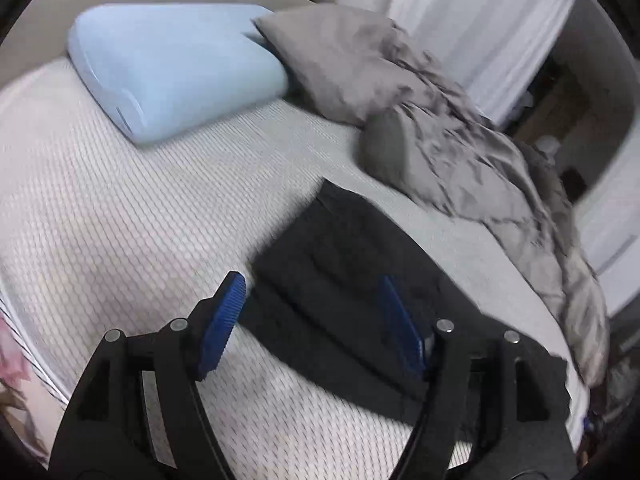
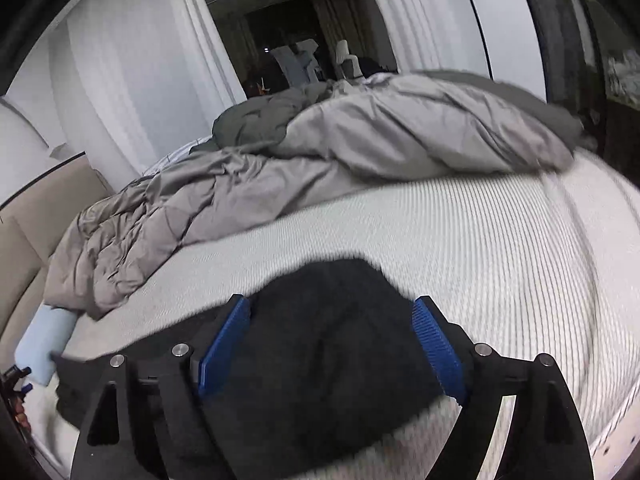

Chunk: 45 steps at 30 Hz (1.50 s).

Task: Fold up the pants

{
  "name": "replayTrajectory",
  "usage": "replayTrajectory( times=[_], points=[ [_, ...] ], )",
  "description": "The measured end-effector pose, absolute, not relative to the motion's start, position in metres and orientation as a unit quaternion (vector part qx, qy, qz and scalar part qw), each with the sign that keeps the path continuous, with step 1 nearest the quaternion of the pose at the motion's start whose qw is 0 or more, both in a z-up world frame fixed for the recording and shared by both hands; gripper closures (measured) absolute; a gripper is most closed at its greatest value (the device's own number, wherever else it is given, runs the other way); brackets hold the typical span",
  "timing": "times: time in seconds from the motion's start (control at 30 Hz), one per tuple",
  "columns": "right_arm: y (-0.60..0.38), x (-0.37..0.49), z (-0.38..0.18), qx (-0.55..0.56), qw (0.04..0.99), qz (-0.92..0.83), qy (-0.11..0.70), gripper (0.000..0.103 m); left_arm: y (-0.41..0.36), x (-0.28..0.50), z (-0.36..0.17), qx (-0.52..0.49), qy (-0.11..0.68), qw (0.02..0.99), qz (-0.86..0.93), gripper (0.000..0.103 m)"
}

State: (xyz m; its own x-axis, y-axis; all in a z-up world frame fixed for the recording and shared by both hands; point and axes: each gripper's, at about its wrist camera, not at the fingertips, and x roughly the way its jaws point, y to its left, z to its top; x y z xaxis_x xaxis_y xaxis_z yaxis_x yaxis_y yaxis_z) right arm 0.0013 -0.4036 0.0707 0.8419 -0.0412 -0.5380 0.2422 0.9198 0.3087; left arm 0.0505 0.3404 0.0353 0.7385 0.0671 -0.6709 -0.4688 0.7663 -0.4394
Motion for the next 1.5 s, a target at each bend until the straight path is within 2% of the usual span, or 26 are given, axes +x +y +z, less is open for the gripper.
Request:
replayTrajectory(
  times=[0.1, 0.2, 0.27, 0.3, 0.33, 0.37, 0.67, 0.7, 0.77, 0.8, 0.83, 1.07, 1.13, 1.17, 1.23, 1.27, 1.3, 1.37, 1.4, 1.43, 1.5],
  points=[
    [-0.401, -0.028, 0.046, 0.215, 0.934, -0.069, 0.278, 0.017, 0.316, 0.057, 0.006, -0.318, 0.352, 0.873, 0.111, 0.039],
    [-0.401, -0.049, 0.023, 0.248, 0.924, -0.062, 0.285, 0.017, 0.315, 0.083, -0.025, -0.352, 0.382, 0.848, 0.106, 0.048],
    [-0.402, -0.057, 0.016, 0.260, 0.920, -0.063, 0.285, 0.017, 0.321, 0.103, -0.042, -0.390, 0.387, 0.829, 0.104, 0.059],
    [-0.403, -0.063, 0.012, 0.269, 0.917, -0.064, 0.288, 0.017, 0.324, 0.109, -0.048, -0.398, 0.387, 0.824, 0.111, 0.072],
    [-0.404, -0.068, 0.008, 0.275, 0.914, -0.067, 0.292, 0.017, 0.327, 0.115, -0.054, -0.405, 0.387, 0.819, 0.126, 0.094],
    [-0.405, -0.074, 0.006, 0.277, 0.913, -0.068, 0.292, 0.017, 0.328, 0.115, -0.059, -0.411, 0.386, 0.815, 0.133, 0.100],
    [-0.415, -0.096, 0.003, 0.263, 0.910, -0.098, 0.306, 0.017, 0.337, 0.045, -0.061, -0.370, 0.377, 0.839, 0.132, 0.101],
    [-0.415, -0.096, 0.001, 0.266, 0.907, -0.100, 0.310, 0.017, 0.338, 0.038, -0.060, -0.372, 0.379, 0.837, 0.130, 0.098],
    [-0.412, -0.092, -0.003, 0.280, 0.900, -0.095, 0.321, 0.017, 0.342, 0.024, -0.062, -0.401, 0.376, 0.827, 0.116, 0.085],
    [-0.409, -0.092, -0.003, 0.283, 0.899, -0.088, 0.321, 0.017, 0.341, 0.017, -0.065, -0.419, 0.376, 0.820, 0.105, 0.065],
    [-0.406, -0.091, -0.003, 0.283, 0.900, -0.083, 0.322, 0.017, 0.341, 0.013, -0.069, -0.440, 0.373, 0.813, 0.080, 0.058],
    [-0.391, -0.097, -0.014, 0.341, 0.884, -0.031, 0.319, 0.017, 0.338, 0.028, -0.081, -0.459, 0.373, 0.806, 0.029, 0.056],
    [-0.391, -0.087, -0.022, 0.359, 0.877, -0.019, 0.318, 0.017, 0.340, 0.038, -0.082, -0.465, 0.368, 0.804, 0.040, 0.058],
    [-0.391, -0.077, -0.027, 0.368, 0.874, -0.012, 0.318, 0.017, 0.341, 0.044, -0.082, -0.467, 0.365, 0.804, 0.050, 0.062],
    [-0.394, -0.059, -0.036, 0.376, 0.870, -0.016, 0.319, 0.017, 0.344, 0.058, -0.084, -0.475, 0.353, 0.802, 0.076, 0.078],
    [-0.398, -0.045, -0.042, 0.382, 0.868, -0.019, 0.316, 0.018, 0.347, 0.062, -0.087, -0.481, 0.348, 0.800, 0.087, 0.083],
    [-0.402, -0.036, -0.044, 0.386, 0.869, -0.022, 0.309, 0.023, 0.350, 0.067, -0.091, -0.487, 0.347, 0.796, 0.095, 0.093],
    [-0.411, -0.015, -0.045, 0.389, 0.871, -0.029, 0.299, 0.030, 0.354, 0.069, -0.096, -0.494, 0.341, 0.793, 0.099, 0.100],
    [-0.416, -0.003, -0.046, 0.392, 0.870, -0.040, 0.295, 0.042, 0.355, 0.070, -0.096, -0.494, 0.338, 0.795, 0.100, 0.101],
    [-0.420, 0.007, -0.047, 0.393, 0.869, -0.045, 0.296, 0.058, 0.355, 0.068, -0.096, -0.493, 0.336, 0.796, 0.100, 0.102],
    [-0.429, 0.028, -0.054, 0.399, 0.860, -0.054, 0.312, 0.076, 0.356, 0.059, -0.095, -0.486, 0.332, 0.802, 0.102, 0.102]
  ],
)
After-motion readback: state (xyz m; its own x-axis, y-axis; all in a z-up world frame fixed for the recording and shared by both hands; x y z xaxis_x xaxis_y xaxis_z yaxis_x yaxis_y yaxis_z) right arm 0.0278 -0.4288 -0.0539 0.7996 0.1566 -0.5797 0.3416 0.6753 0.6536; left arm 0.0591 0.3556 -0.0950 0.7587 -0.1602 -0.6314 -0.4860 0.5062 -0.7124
